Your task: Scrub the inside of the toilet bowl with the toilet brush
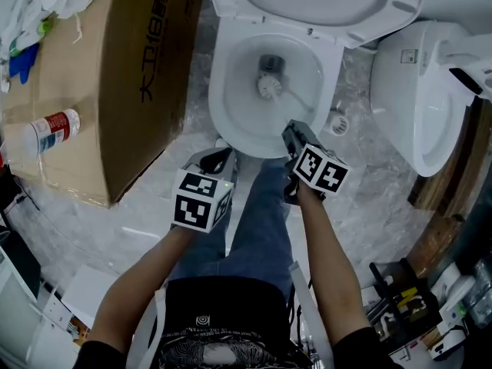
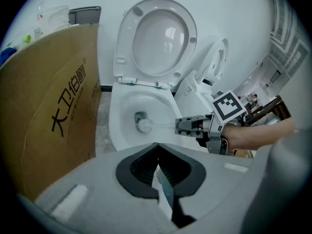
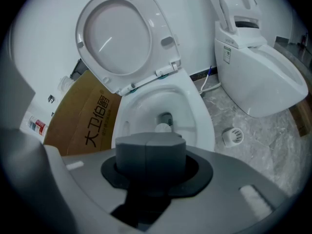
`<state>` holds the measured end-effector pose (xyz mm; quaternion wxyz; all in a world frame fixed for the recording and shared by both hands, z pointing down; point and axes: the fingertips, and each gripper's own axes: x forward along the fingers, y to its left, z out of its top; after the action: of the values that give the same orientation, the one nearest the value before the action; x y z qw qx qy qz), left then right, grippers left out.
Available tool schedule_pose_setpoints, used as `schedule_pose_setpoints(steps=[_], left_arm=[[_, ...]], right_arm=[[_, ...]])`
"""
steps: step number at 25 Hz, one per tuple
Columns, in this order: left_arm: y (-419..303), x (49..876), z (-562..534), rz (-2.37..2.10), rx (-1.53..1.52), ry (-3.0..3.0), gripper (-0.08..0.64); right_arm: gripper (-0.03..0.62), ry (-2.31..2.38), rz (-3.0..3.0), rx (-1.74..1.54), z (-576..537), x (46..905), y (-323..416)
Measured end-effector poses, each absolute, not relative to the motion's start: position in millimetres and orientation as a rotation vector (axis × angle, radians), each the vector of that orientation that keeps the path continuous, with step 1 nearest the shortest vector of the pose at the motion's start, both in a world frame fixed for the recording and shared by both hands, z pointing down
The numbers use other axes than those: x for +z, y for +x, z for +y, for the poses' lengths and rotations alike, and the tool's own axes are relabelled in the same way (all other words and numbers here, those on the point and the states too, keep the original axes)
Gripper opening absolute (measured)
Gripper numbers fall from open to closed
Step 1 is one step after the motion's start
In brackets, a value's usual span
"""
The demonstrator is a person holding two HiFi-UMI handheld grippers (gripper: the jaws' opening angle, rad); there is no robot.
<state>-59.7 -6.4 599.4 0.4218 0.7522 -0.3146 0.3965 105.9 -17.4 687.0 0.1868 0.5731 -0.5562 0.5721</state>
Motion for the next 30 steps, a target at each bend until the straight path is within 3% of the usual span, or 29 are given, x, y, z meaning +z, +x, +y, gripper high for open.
schedule_pose_setpoints(steps=[14,30], left_arm=[[-40,606,3,-0.758,0.997,1.889,-0.006],[-16,526,-27,-0.713,0.896,2.055,-0.006]], right_arm=[[0.15,1.647,-1.552,1.628,-49,716,110],[0.15,1.58,-1.635,1.538,13,585,87]])
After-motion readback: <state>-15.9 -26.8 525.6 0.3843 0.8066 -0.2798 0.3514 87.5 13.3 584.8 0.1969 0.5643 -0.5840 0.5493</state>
